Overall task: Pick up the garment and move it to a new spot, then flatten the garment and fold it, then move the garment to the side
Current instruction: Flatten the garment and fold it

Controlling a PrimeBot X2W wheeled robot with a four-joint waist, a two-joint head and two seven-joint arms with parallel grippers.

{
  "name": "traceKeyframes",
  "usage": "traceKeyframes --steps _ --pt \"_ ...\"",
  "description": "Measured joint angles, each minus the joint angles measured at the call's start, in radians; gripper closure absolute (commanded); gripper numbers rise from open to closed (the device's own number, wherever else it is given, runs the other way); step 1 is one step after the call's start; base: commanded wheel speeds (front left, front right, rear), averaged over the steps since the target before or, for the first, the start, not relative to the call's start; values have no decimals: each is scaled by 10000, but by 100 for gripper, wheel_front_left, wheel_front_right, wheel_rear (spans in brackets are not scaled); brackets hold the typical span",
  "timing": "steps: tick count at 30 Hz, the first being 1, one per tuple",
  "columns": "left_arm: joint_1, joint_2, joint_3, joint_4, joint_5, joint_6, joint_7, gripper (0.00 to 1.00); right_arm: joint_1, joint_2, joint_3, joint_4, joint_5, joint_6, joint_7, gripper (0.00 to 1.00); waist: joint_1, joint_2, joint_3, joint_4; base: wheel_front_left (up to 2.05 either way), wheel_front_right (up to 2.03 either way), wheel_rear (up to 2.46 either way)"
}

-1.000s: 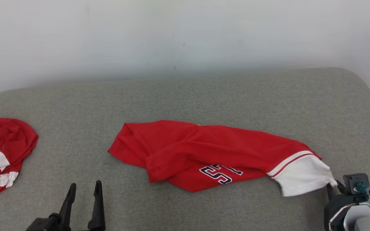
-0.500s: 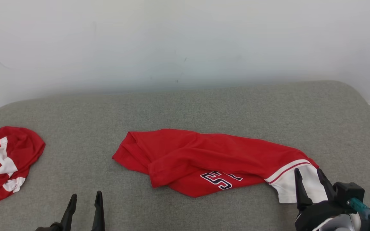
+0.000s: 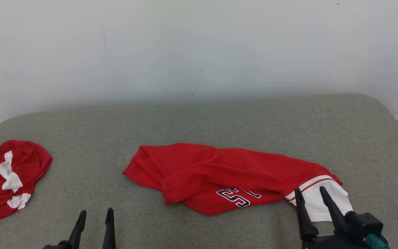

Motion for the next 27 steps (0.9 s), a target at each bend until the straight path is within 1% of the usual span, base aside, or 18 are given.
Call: traceKeyframes --steps 4,11,13,16,22,27 --pt "-21 0 -35 90 90 -63 0 0 192 67 171 -136 -59 0 265 0 0 0 5 53 0 0 0" --pt "-35 0 -40 255 136 -82 0 0 299 81 180 -318 -73 0 497 0 0 0 64 79 0 0 0" --pt "-143 0 -81 441 94 -90 0 0 300 84 199 -372 -73 0 527 0 0 -1 107 84 0 0 0" --pt "-630 2 -221 1129 36 -161 42 0 300 86 278 -420 -46 0 566 0 0 0 198 84 0 0 0" --pt "-2378 48 -286 2650 -259 -199 1118 0 216 92 629 -495 21 0 677 0 0 0 441 -67 0 0 0" --pt "-3690 138 -92 3939 -600 23 2011 0 -12 92 1024 -610 -77 0 826 0 0 0 740 -392 0 0 0"
